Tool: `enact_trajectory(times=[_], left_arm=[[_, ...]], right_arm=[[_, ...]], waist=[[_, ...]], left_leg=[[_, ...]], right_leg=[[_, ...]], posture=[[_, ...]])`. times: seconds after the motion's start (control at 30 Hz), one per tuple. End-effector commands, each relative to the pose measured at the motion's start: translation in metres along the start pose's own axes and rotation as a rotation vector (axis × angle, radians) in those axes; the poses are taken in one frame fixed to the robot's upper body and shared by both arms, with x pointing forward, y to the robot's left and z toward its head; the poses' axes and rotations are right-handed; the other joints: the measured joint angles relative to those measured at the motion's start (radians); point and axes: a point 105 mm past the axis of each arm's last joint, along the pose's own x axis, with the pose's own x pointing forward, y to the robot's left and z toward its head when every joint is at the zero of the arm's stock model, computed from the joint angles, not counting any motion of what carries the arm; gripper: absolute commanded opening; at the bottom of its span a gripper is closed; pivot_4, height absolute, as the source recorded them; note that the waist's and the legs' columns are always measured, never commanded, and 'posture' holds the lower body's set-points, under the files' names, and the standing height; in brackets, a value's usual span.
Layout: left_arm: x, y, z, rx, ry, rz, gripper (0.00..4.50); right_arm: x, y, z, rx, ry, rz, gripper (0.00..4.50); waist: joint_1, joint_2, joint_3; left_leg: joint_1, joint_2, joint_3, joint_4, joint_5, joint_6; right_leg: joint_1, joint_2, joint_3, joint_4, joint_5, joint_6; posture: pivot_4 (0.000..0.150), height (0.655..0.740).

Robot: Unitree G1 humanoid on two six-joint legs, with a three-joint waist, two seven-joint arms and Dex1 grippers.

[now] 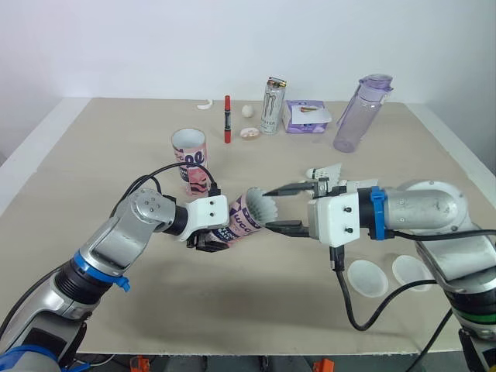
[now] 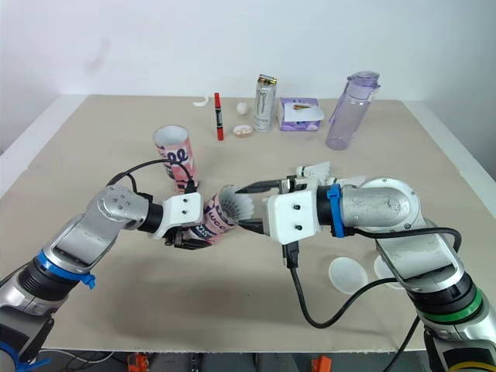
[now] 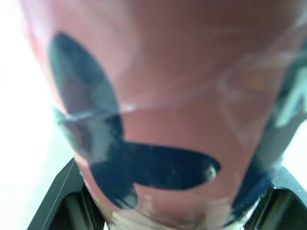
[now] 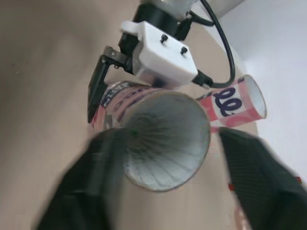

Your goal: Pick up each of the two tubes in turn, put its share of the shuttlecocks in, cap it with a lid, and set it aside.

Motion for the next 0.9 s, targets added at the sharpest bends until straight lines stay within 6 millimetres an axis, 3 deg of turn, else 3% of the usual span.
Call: enact_trajectory(times=[0.03, 0.1, 0.2, 0.3, 0.43, 0.67, 0.9], left_arm=[[0.006, -0.006, -0.008, -0.020, 0.024, -0.023, 2.87], [0.005, -0.007, -0.008, -0.019, 0.025, -0.024, 2.87], [0.005, -0.007, -0.009, -0.020, 0.027, -0.027, 2.87], [0.005, -0.008, -0.009, -0.021, 0.028, -0.033, 2.87], [0.006, -0.008, -0.009, -0.021, 0.027, -0.037, 2.87], [0.006, -0.009, -0.009, -0.023, 0.027, -0.036, 2.87], [0.006, -0.010, -0.008, -0.023, 0.027, -0.033, 2.87]], right_arm=[[-0.006, -0.009, 0.013, 0.060, -0.069, -0.084, 4.42], [-0.017, -0.021, 0.009, 0.198, -0.098, -0.222, 4.42], [-0.056, -0.028, -0.032, 0.476, -0.031, -0.493, 4.42], [-0.093, -0.002, -0.082, 0.704, 0.090, -0.690, 4.42], [-0.120, 0.028, -0.115, 0.886, 0.187, -0.824, 4.42], [-0.128, 0.066, -0.149, 1.088, 0.228, -0.859, 4.42], [-0.118, 0.070, -0.167, 1.179, 0.210, -0.864, 4.42]], waist=[[0.000, 0.000, 0.000], [0.001, 0.000, 0.000], [0.001, 0.000, 0.000], [0.011, -0.006, -0.003], [0.011, -0.003, -0.003], [0.004, -0.001, -0.003], [-0.002, -0.001, -0.003]], left_leg=[[0.000, 0.000, 0.000, 0.000, 0.000, 0.000], [0.000, 0.000, 0.000, 0.000, 0.000, 0.000], [0.000, 0.000, 0.000, 0.000, 0.000, 0.000], [0.000, 0.000, -0.002, 0.000, 0.000, 0.000], [0.000, 0.000, -0.001, -0.002, 0.000, 0.000], [0.002, 0.000, 0.000, -0.001, 0.000, 0.000], [0.002, 0.000, 0.000, -0.001, 0.000, 0.000]], right_leg=[[0.000, 0.000, 0.000, 0.000, 0.000, 0.000], [0.000, 0.000, 0.000, 0.000, 0.000, 0.000], [0.000, 0.000, 0.001, 0.000, 0.000, 0.001], [0.002, 0.000, -0.001, 0.000, -0.001, 0.000], [0.001, 0.001, 0.000, 0.000, -0.002, 0.000], [0.001, 0.001, 0.001, 0.000, 0.001, 0.000], [0.001, 0.001, 0.001, 0.000, 0.000, 0.000]], posture=[[0.150, 0.7400], [0.150, 0.7400], [0.150, 0.7400], [0.150, 0.7400], [0.150, 0.7400], [0.150, 0.7400], [0.150, 0.7400]])
